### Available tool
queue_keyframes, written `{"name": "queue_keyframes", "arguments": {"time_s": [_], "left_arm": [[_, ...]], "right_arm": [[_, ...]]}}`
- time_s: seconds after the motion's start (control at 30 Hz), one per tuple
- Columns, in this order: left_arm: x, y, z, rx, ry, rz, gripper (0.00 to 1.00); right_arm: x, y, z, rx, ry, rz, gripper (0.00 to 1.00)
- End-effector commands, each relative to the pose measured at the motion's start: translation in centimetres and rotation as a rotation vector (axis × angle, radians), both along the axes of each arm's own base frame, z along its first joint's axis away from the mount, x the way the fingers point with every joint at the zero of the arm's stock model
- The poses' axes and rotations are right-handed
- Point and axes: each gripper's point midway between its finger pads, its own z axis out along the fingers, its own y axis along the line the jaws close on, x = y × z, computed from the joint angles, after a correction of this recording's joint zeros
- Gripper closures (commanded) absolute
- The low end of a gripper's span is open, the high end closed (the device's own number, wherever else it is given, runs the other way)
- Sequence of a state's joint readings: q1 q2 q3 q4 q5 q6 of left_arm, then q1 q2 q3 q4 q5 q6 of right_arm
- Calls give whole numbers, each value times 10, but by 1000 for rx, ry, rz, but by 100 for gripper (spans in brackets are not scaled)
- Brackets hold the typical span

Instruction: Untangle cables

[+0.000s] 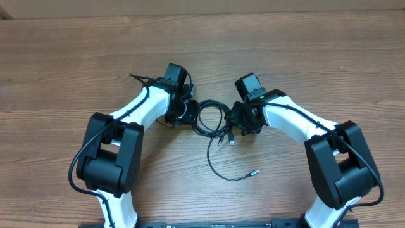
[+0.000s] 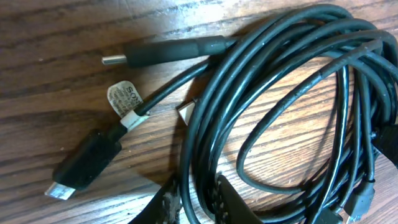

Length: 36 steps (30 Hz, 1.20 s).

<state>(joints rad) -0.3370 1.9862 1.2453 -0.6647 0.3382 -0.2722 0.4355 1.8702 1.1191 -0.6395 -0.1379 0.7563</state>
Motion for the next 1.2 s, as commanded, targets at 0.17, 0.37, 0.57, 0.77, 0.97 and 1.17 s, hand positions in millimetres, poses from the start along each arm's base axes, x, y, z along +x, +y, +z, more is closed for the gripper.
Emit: {"name": "queue_keyframes", "arguments": {"time_s": [0.17, 0.37, 0.57, 0.77, 0.97, 1.17], "left_arm": [[-32, 23, -27, 136, 116, -12, 91], [-50, 59, -31, 335, 180, 24, 95], [-68, 73, -39, 397, 234, 73, 91], [-86, 80, -46, 417, 283, 93, 96], [-95, 84, -48, 434, 310, 91, 96], [-107, 101, -48, 526, 341, 146, 96]], "right_arm": [[-3, -2, -4, -19, 9, 6, 78], [-8, 4, -3, 21, 31, 16, 80], [-18, 18, -3, 46, 49, 54, 82], [-36, 47, -2, 46, 47, 145, 80], [-58, 74, -2, 47, 44, 239, 73], [-68, 84, -2, 45, 43, 280, 72]]}}
